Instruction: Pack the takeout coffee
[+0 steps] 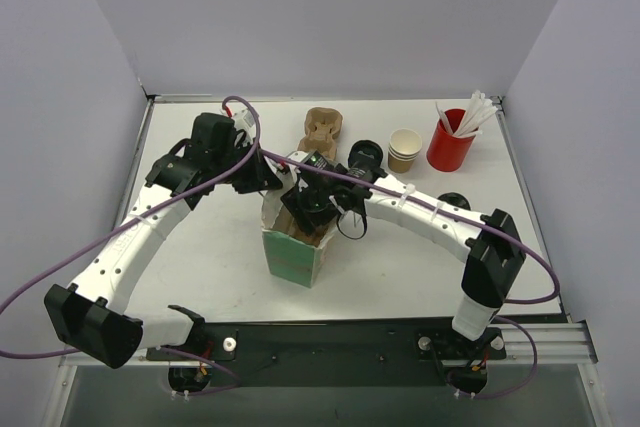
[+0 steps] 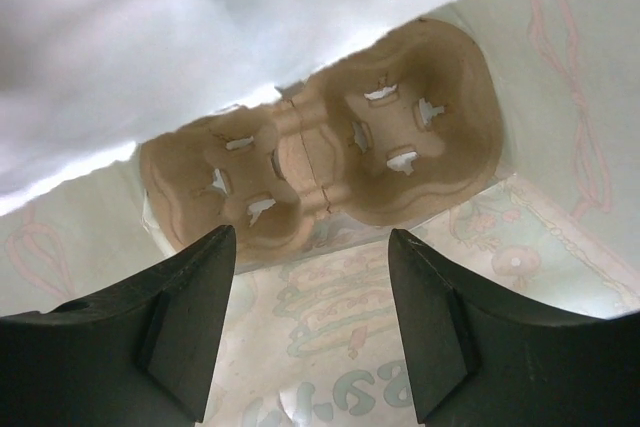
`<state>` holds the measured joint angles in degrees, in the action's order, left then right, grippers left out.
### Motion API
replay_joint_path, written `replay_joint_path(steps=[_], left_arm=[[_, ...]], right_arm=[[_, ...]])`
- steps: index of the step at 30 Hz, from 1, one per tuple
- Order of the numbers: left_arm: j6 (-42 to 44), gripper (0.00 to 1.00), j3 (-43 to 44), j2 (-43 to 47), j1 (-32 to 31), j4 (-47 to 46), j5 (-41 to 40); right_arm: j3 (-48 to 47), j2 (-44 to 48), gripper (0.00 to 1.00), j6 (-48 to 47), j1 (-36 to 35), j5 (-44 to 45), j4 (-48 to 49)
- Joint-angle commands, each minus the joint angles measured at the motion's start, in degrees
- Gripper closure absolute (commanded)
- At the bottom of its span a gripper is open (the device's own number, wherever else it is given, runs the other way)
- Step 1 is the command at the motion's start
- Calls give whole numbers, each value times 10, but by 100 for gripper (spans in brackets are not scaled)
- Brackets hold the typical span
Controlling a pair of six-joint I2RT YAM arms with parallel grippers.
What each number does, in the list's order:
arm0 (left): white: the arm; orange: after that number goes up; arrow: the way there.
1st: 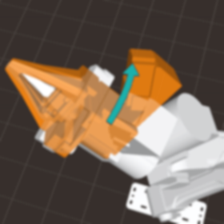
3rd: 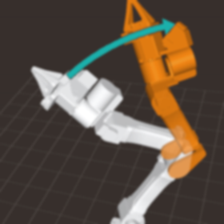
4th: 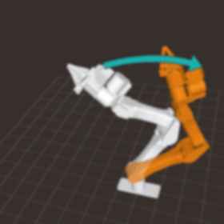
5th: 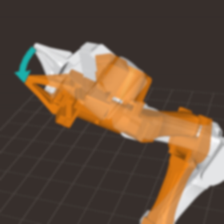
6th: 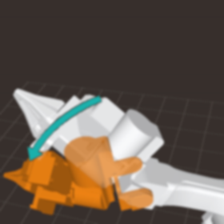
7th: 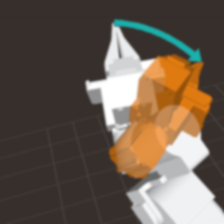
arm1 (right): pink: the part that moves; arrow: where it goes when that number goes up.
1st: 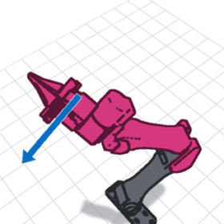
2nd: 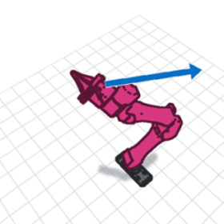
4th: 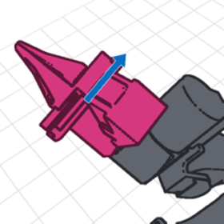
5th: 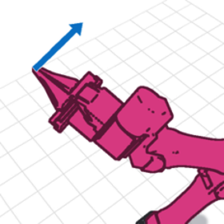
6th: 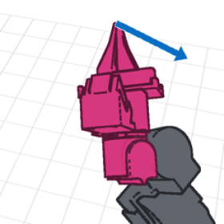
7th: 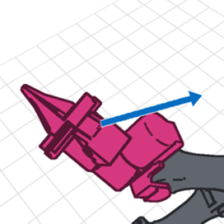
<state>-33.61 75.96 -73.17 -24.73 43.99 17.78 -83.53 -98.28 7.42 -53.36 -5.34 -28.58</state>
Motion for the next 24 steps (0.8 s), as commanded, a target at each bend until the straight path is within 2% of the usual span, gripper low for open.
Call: replay_joint_path(steps=[1,14,24], left_arm=[[6,100,6,21,-1,-6,-8],[20,100,27,17,-5,-5,-8],[74,100,78,1,-7,6,1]], right_arm=[[-51,9,42,-3,-4,21,-44],[-152,34,41,14,-3,31,-92],[-232,74,39,37,2,77,-92]])
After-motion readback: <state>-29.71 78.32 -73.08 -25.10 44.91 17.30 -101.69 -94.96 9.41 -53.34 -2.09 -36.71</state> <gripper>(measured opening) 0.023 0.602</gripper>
